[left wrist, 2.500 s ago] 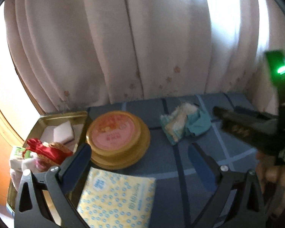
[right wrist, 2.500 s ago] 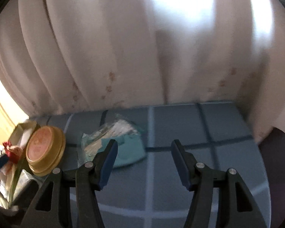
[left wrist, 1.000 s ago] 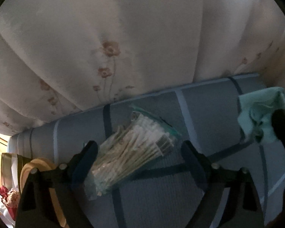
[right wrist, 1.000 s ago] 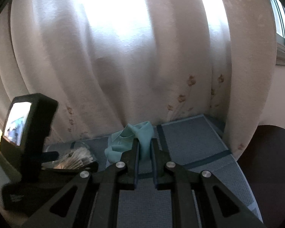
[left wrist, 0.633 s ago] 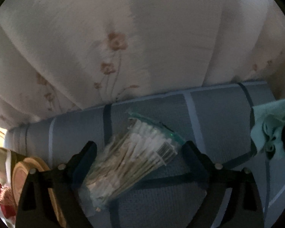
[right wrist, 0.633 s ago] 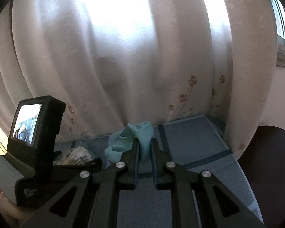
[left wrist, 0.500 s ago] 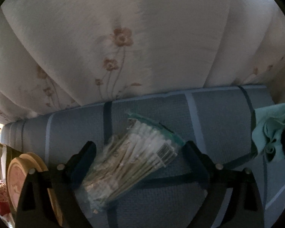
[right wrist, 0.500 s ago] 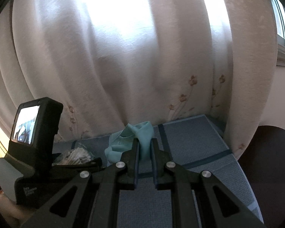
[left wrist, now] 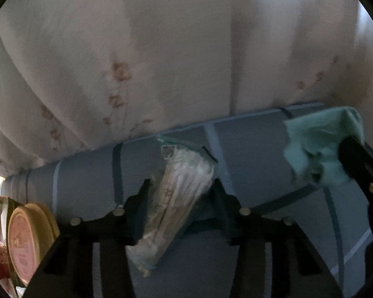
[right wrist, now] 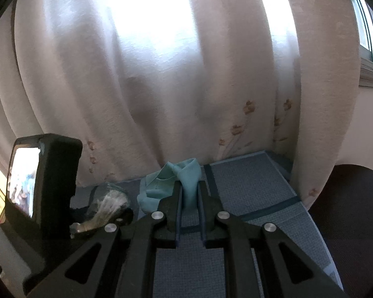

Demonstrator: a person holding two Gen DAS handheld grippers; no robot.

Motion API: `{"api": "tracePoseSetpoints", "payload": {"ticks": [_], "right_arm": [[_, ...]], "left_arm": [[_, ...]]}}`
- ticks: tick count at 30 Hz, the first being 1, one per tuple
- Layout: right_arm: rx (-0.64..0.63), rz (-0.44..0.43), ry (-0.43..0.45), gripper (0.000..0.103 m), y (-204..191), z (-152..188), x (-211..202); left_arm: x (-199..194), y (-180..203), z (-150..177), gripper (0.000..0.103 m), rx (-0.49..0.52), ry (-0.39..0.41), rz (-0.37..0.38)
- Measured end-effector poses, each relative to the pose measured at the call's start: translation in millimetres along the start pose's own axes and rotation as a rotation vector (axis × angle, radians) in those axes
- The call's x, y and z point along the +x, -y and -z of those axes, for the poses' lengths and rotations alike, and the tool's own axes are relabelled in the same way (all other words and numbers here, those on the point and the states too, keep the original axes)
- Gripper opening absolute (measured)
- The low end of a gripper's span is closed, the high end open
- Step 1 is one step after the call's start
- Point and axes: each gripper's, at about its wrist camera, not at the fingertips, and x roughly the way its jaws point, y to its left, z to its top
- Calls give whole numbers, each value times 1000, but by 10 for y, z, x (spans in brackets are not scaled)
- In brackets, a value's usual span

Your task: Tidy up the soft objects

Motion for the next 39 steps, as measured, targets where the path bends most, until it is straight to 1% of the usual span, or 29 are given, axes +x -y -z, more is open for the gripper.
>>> {"api": "tracePoseSetpoints", "payload": {"ticks": [4,12,13,15,16,22,25,35,38,39], "right_arm": [[1,8,0,13,4,1,8],[8,38,23,13,34,-7,-32],[9,42,25,13,35,-7,-37],[10,50,31,13,42,-11,-50],[10,52,33,13,46,-14,-50],[17,70,49,13,54,-13,-93],[19,81,53,13,-7,33,-186],[0,102,89,13,-131,129,-363],[-6,111,92,13,-124,176,-419],[-6,112,89,13,-82,167,-369]], "left_arm": [[-96,133,47,37,40,43,-4],[-276,198,162,35,47,79,-6],[-302,212,164,35,45,82,-6],[-254,351,37,35,41,94,-11],[-188,248,28,35,43,101,-11],[-356,283,46,35,38,136,-19],[-423,273,76,35,36,147,-22],[-555,94,262,35,-17,151,-19],[-601,30,334,35,-33,158,-19],[-612,16,355,35,-35,161,-20]]}}
